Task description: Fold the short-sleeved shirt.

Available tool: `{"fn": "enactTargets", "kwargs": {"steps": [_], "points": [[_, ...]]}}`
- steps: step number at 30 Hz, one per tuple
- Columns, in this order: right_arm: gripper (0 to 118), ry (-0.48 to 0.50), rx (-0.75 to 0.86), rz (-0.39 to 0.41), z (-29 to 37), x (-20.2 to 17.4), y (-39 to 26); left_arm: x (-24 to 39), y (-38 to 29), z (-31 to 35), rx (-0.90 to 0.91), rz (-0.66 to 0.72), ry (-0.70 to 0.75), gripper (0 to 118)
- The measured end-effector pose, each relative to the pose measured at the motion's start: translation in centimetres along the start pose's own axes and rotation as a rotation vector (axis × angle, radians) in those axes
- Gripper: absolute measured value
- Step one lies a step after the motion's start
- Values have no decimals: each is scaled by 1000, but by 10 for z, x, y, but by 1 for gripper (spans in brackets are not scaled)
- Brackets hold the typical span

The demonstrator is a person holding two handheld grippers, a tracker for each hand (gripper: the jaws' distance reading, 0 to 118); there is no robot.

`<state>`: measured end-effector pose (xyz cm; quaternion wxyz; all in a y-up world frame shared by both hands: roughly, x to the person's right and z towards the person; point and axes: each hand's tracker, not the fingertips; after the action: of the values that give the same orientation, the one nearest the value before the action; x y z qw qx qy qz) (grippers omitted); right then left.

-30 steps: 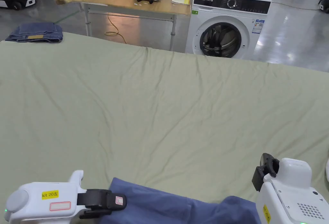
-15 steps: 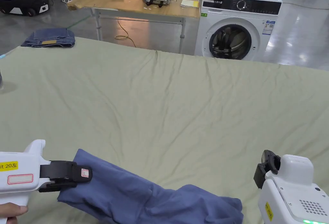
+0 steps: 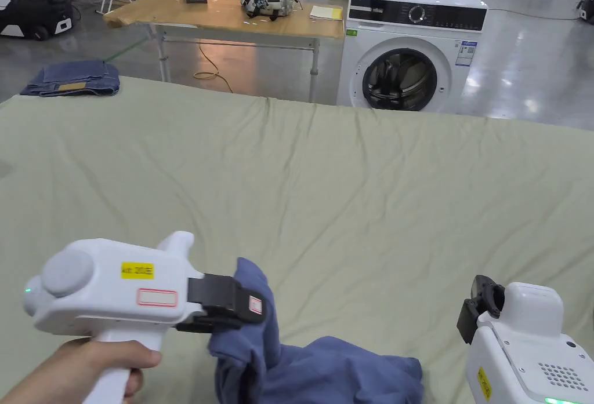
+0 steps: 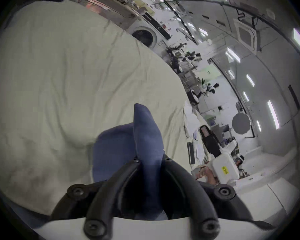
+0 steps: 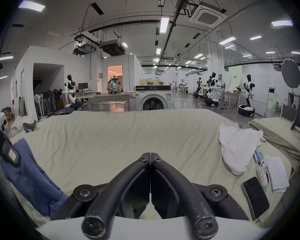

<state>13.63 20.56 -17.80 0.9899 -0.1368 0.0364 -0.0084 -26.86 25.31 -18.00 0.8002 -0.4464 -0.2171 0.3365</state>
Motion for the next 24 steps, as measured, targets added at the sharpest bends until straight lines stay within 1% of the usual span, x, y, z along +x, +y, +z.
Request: {"fn": "enactTargets", "kwargs": {"steps": [5,8,10,14,17,19,21,23,24], "points": [[0,-16,0,-6,3,8,-1,34,-9,-65,-109,-49,13,9],[0,-28,-4,-10,4,13,-1,47,-19,-108,-192,-104,69,9],[0,-35,-6,-18,5,16,-3,51,-29,-136,-251,-99,95,9],[0,-48,-12,-23,7,22,-5,49,-46,-180,-288,-123,140,9],[0,-53,-16,-23,8,24,-6,41,-53,-194,-273,-100,169,9],[0,-56,-17,-23,8,26,-6,38,-54,-192,-262,-93,161,9],[0,-57,-19,-23,8,27,-7,36,-55,-189,-260,-90,140,16],[0,-59,-19,-21,7,28,-7,37,-52,-178,-261,-84,73,38],[0,-59,-19,-23,7,28,-7,38,-51,-173,-260,-81,45,53]]}}
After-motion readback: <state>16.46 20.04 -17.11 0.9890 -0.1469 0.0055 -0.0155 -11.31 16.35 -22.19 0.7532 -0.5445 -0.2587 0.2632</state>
